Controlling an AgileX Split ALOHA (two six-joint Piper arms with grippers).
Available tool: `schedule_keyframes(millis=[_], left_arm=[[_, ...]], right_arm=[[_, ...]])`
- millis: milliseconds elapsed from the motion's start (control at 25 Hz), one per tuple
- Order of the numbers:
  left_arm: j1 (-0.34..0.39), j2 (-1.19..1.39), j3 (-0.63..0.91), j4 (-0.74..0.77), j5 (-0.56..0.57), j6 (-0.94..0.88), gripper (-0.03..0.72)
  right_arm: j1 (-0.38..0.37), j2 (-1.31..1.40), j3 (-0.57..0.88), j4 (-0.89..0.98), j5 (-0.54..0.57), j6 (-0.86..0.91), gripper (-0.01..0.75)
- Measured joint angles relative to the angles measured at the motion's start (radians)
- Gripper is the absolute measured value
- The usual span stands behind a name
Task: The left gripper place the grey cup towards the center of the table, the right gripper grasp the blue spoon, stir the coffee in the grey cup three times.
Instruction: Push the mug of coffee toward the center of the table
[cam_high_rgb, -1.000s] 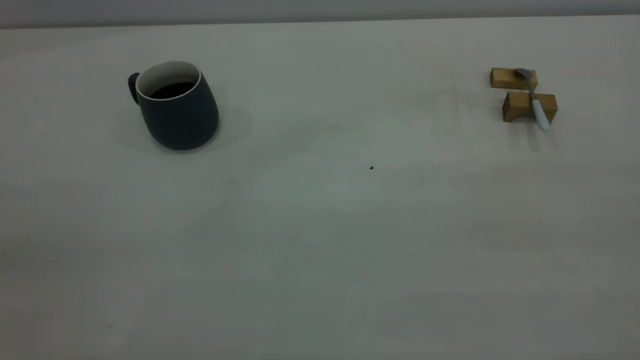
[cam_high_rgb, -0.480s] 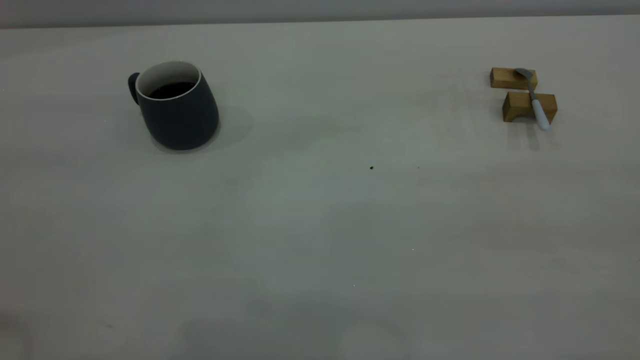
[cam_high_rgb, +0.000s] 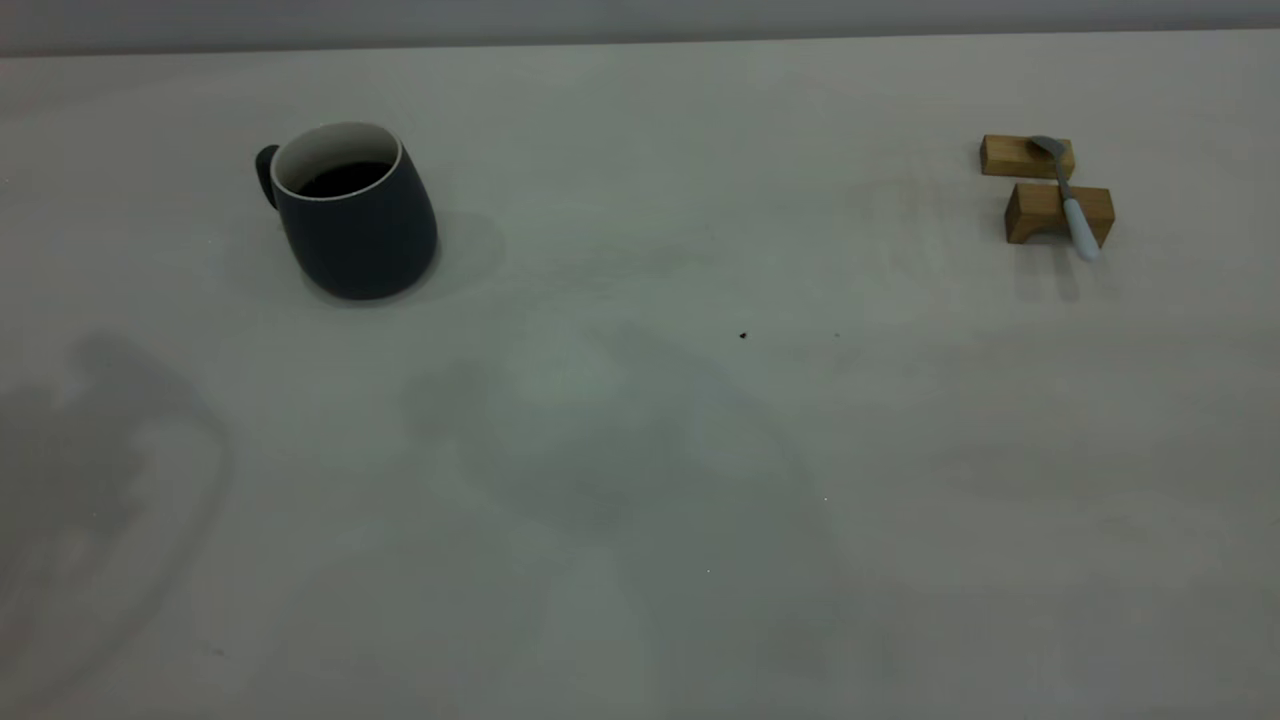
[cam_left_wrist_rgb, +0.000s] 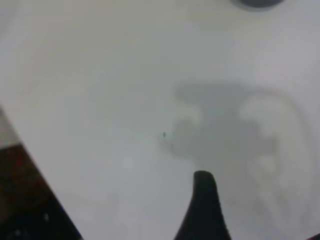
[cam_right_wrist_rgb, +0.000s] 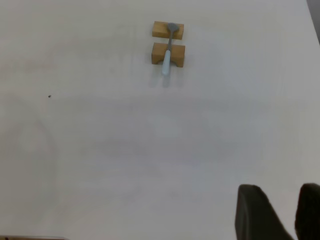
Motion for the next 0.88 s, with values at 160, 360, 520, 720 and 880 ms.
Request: schedule_keyframes(millis=[160, 360, 520, 720, 880], left_arm=[[0.0, 0.169, -0.089, -0.012, -0.003, 0.162, 0.672], [-0.008, 0.367, -0.204, -0.011, -0.03, 0.351, 0.663], [-0.039, 0.518, -0.315, -0.005, -0.044, 0.478, 0.66], [-0.094, 0.694, -0.45, 0.058, -0.062, 0.624, 0.647], [-0.124, 0.795, -0.514, 0.113, -0.084, 0.715, 0.638]], right_arm=[[0.0, 0.0, 0.0, 0.0, 0.0, 0.0, 0.24], [0.0, 0.0, 0.0, 0.0, 0.0, 0.0, 0.24], [0.0, 0.0, 0.0, 0.0, 0.0, 0.0, 0.24], [0.0, 0.0, 0.0, 0.0, 0.0, 0.0, 0.24], [0.0, 0.0, 0.0, 0.0, 0.0, 0.0, 0.24]])
